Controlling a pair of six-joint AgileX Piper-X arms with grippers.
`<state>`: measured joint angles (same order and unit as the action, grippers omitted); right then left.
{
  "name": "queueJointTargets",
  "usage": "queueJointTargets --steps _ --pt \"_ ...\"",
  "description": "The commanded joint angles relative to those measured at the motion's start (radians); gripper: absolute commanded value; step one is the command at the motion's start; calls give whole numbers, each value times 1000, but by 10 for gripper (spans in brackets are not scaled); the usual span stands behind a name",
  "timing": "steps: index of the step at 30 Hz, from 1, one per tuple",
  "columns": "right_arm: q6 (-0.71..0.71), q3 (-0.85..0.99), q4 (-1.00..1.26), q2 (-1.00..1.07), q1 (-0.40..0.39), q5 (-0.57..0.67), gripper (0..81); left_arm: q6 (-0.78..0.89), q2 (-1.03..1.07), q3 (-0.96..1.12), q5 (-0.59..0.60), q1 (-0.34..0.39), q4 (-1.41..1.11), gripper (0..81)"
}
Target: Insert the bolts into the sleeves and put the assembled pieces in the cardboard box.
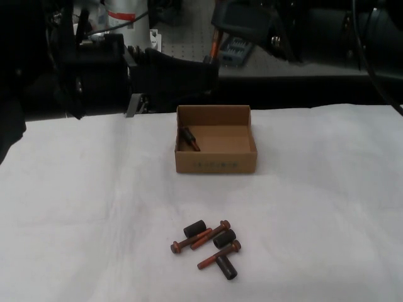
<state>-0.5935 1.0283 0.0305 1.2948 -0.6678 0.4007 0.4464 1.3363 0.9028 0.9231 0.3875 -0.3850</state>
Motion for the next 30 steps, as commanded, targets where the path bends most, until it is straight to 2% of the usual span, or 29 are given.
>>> queueJointTargets --steps 1,10,21,30 --pt "2 2 -31 0 -13 43 19 11 -16 14 -29 -3 -66 6" --pt "-1 2 -31 0 -13 43 19 10 -16 14 -29 -3 -75 6" --pt "-86 2 -18 0 2 43 19 10 -16 14 -56 -3 -142 6" --pt "-59 2 -31 0 2 89 19 10 -16 14 -111 -3 -173 6"
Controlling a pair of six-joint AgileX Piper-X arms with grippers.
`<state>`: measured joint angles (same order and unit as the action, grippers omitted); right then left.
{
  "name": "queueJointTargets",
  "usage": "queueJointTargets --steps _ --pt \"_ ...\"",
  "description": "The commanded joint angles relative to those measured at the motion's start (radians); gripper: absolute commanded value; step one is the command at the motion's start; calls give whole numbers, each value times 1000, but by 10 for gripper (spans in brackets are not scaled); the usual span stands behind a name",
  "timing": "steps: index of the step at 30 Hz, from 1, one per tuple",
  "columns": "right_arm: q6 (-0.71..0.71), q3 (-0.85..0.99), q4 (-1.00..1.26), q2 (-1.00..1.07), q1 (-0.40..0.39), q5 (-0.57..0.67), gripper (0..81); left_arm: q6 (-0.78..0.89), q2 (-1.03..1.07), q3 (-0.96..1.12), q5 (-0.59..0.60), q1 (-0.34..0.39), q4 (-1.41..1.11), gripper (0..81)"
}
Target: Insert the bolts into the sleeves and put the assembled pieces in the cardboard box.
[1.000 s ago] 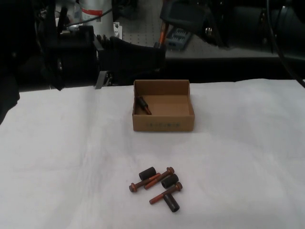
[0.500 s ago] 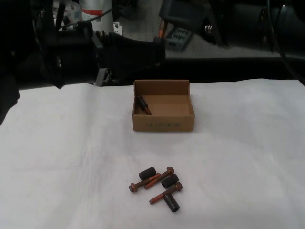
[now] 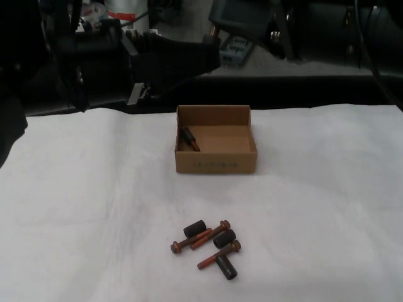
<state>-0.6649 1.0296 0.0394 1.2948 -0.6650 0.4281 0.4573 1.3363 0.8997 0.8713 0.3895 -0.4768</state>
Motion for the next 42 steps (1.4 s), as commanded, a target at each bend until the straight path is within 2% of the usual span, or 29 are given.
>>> queueJointTargets --steps 1,10,18,19,21,23,25,26,29,35,39,42 --pt "16 1 -52 0 -1 61 19 0 -16 17 -59 -5 -90 6" --pt "85 1 -162 0 -1 150 19 12 -16 17 -50 -5 -129 6" --pt "128 1 -206 0 -1 151 1 14 -16 17 -48 -5 -124 6" --pt "128 1 -204 0 -1 151 31 14 -16 17 -48 -5 -124 6" --pt "128 1 -204 0 -1 151 144 14 -16 17 -48 -5 -124 6" --pt "125 1 -204 0 -1 130 341 14 -16 17 -48 -5 -124 6" --pt "104 1 -204 0 -1 82 500 14 -16 17 -48 -5 -124 6" --pt "97 1 -204 0 -1 67 521 14 -16 17 -48 -5 -124 6" --pt "97 1 -204 0 -1 70 481 14 -16 17 -48 -5 -124 6" --pt "97 1 -206 -5 3 83 482 7 -16 17 -48 -9 -124 6" --pt "104 1 -223 -26 35 109 482 -45 -16 17 -67 -29 -85 6" --pt "164 1 -316 -45 65 128 482 -87 0 19 -100 -55 -33 6"
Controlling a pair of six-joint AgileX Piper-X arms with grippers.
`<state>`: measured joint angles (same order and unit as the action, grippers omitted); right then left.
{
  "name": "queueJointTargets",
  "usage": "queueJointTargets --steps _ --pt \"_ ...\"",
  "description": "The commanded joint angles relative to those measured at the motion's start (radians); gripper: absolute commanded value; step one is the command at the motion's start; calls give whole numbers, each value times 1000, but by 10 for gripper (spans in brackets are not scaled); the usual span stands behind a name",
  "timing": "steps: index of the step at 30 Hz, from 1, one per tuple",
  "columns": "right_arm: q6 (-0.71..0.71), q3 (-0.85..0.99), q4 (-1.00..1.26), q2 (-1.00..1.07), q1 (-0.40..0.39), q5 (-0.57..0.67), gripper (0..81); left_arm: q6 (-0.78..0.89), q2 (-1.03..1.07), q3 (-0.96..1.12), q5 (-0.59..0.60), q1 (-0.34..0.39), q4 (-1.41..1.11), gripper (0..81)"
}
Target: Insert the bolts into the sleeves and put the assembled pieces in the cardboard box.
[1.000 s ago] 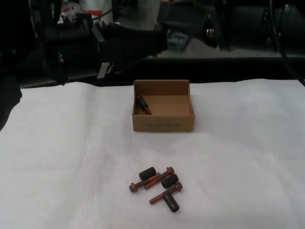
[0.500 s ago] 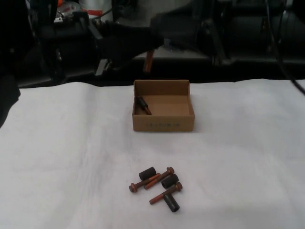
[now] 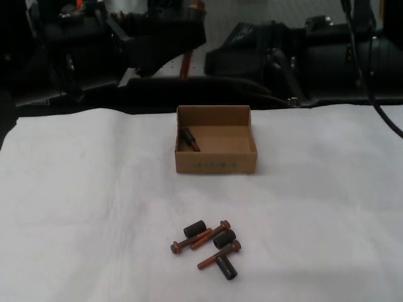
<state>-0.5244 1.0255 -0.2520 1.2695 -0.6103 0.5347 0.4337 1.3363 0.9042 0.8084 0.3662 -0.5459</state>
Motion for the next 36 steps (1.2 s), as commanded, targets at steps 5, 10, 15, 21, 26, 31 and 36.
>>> queueJointTargets --steps 5,10,15,21,26,31,36 --pt "205 5 -291 -47 49 14 482 -245 80 80 -80 -44 207 6" --pt "396 5 -575 -51 62 -71 482 -307 232 247 -138 -44 306 6" --pt "568 5 -735 -51 63 -218 450 -307 447 475 -152 -41 419 6" --pt "618 -44 -753 -51 78 -256 340 -307 734 786 -169 -38 605 6" --pt "623 -88 -745 -51 92 -256 199 -307 924 996 -179 -31 734 6" --pt "623 -101 -699 -51 92 -238 6 -294 1057 1109 -218 -13 782 6" --pt "599 -101 -655 -51 92 -166 18 -276 1122 1131 -220 6 793 6"
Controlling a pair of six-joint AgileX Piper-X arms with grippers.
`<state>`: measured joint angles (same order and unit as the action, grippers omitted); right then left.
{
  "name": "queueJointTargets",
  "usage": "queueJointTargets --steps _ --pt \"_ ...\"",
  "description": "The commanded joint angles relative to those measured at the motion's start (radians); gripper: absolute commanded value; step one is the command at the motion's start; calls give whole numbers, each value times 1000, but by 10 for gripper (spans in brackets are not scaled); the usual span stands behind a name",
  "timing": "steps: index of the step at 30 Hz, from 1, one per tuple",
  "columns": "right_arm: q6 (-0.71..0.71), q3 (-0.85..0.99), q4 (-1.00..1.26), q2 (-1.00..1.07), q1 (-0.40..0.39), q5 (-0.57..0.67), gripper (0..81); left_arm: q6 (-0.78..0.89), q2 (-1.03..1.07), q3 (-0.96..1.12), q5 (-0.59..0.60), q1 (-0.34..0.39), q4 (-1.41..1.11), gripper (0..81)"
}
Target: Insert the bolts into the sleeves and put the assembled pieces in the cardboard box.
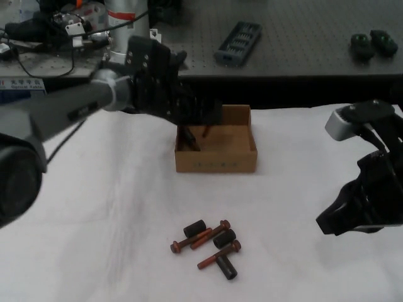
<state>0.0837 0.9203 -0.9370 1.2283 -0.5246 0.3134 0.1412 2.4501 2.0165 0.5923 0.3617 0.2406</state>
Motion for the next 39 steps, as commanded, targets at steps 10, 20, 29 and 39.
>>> queueJointTargets --steps 10,20,29,39 --pt "-19 4 31 -10 6 63 18 68 11 30 -4 22 57 477" --pt "-23 4 3 -18 6 63 18 39 -102 30 -4 22 166 377" --pt "-23 1 -33 -131 6 -15 19 -331 -246 23 -2 21 775 7" --pt "-46 0 -67 -219 6 -57 19 -365 -606 -263 -34 37 836 6"
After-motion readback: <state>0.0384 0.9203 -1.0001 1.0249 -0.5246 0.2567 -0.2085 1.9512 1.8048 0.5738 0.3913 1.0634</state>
